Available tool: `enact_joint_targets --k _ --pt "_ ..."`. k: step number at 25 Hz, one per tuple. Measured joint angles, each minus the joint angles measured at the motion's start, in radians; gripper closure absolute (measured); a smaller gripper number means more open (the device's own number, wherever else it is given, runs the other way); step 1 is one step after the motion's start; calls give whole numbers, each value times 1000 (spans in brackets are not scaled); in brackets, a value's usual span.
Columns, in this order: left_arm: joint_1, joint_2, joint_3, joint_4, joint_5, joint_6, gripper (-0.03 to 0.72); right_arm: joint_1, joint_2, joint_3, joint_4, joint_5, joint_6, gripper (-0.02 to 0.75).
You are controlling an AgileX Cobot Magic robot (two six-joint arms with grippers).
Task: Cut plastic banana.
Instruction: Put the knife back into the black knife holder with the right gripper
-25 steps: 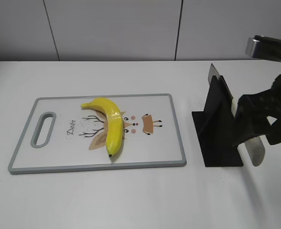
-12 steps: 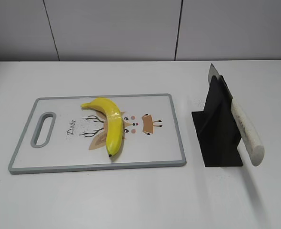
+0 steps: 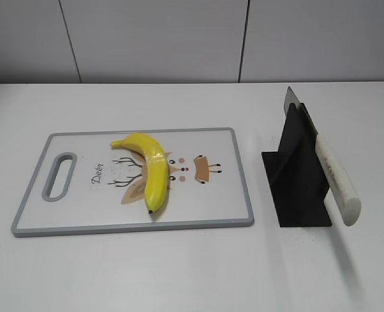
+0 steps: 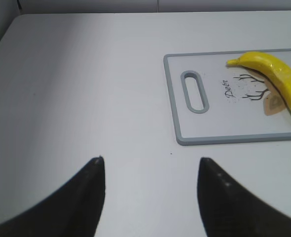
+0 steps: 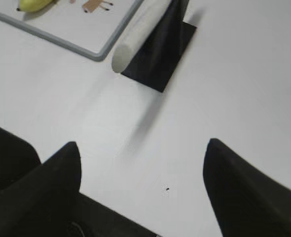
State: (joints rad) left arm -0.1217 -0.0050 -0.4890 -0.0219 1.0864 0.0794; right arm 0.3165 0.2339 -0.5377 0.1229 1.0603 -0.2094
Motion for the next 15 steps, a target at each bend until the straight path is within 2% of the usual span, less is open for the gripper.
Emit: enact_joint_targets --k 5,15 --pt "0 0 0 0 0 0 136 0 -123 29 -33 -13 51 149" --pt "0 0 0 0 0 0 136 -7 -212 31 -33 -20 63 149"
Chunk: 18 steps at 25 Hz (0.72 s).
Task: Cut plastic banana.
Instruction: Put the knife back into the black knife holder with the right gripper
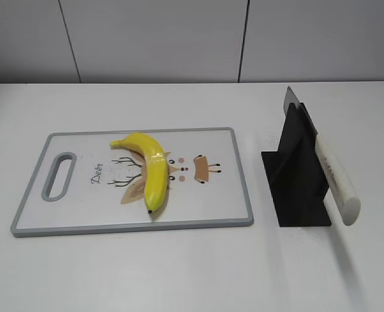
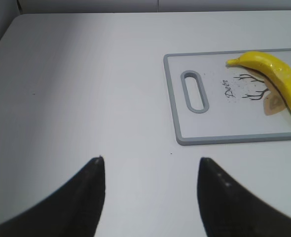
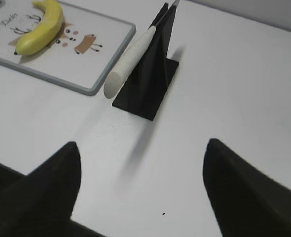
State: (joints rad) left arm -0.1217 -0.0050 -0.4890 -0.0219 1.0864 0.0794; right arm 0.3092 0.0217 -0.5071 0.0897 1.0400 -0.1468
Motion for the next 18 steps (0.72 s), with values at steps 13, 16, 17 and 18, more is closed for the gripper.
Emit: enact_joint_targets --k 13,16,17,18 --pt "1 0 0 -3 0 0 136 -236 -27 0 23 2 1 150" --pt "1 0 0 -3 0 0 136 -242 -27 0 23 2 1 150" --pt "1 0 0 -3 0 0 136 -242 -27 0 23 2 1 150" --pt "1 0 0 -3 0 0 136 -242 -27 0 23 2 1 150"
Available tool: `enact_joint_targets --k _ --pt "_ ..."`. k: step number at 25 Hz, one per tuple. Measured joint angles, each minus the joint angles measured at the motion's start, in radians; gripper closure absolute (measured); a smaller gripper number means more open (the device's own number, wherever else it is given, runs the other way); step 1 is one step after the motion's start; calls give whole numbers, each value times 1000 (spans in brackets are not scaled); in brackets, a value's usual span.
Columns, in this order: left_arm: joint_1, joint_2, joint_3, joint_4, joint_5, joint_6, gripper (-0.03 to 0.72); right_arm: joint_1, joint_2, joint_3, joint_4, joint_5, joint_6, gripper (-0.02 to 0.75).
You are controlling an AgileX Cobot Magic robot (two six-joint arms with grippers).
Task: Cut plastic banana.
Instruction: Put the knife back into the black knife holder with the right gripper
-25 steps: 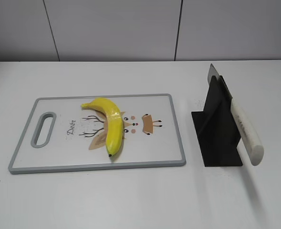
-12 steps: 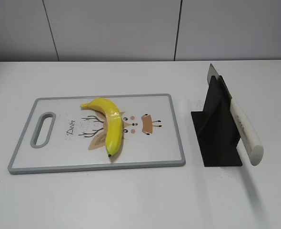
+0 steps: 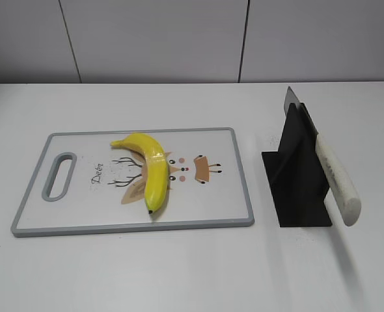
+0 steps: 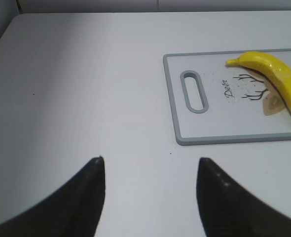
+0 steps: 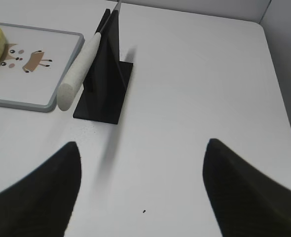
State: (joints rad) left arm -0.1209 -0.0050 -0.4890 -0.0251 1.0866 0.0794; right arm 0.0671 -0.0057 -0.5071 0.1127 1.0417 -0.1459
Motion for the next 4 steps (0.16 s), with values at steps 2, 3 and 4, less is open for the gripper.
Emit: enact_joint_targets --k 2,3,4 --pt "0 0 0 0 0 0 136 0 0 0 0 0 2 150" --pt "0 0 0 0 0 0 136 0 0 0 0 0 2 150" --pt "0 0 0 0 0 0 136 0 0 0 0 0 2 150"
